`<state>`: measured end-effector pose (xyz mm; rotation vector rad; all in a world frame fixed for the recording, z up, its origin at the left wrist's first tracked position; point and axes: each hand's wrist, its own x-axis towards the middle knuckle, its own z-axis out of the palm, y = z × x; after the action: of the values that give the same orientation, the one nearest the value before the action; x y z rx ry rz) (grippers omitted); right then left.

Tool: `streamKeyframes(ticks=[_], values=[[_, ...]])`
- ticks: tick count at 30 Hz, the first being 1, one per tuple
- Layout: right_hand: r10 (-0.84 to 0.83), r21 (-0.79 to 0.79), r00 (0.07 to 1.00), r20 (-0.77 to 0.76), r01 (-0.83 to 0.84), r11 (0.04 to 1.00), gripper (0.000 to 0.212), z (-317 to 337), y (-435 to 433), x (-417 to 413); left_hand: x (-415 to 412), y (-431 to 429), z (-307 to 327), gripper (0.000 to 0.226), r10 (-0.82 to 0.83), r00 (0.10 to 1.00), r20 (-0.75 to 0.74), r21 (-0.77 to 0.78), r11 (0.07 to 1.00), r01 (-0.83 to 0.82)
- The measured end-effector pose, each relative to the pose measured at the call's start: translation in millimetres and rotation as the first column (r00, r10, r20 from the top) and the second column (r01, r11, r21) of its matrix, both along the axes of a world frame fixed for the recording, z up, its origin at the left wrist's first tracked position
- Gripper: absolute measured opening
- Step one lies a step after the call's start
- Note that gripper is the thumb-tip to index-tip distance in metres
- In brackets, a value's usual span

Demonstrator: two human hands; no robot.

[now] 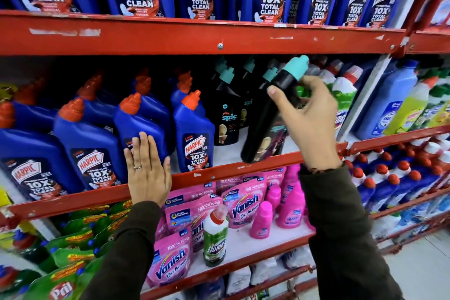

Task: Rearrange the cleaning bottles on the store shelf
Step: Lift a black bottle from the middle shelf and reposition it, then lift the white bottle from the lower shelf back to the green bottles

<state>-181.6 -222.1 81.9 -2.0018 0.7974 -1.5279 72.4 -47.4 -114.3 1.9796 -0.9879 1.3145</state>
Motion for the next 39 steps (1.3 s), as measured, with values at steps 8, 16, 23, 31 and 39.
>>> streamKeyframes(ticks=[8,16,23,31,39], values=[[-0.019,-0.069,0.989,-0.147,0.009,0.998,0.064,-27.8,21.1,60.8,1.2,0.8,0.1,0.075,0.006,1.0,0.005,0.014,1.0,-0.006],[-0.074,-0.074,0.967,-0.242,0.058,0.996,0.066,-41.1,21.4,76.4,-0.1,1.3,1.3,0.075,0.011,1.0,0.009,0.021,1.0,-0.011],[-0.042,-0.082,0.982,-0.182,0.027,0.996,0.082,-66.3,29.4,64.3,0.9,0.5,0.4,0.073,0.025,0.999,0.032,0.017,1.0,-0.025],[0.234,0.161,0.923,-0.306,-0.192,0.968,0.06,-185.1,81.1,40.9,-1.1,-0.3,0.2,0.076,0.058,0.998,0.005,0.026,0.998,-0.058],[0.408,0.66,0.835,-0.368,-0.074,0.747,0.075,-290.4,96.2,41.7,-1.3,-1.1,-0.4,0.064,0.092,0.995,0.04,0.024,0.995,-0.093]])
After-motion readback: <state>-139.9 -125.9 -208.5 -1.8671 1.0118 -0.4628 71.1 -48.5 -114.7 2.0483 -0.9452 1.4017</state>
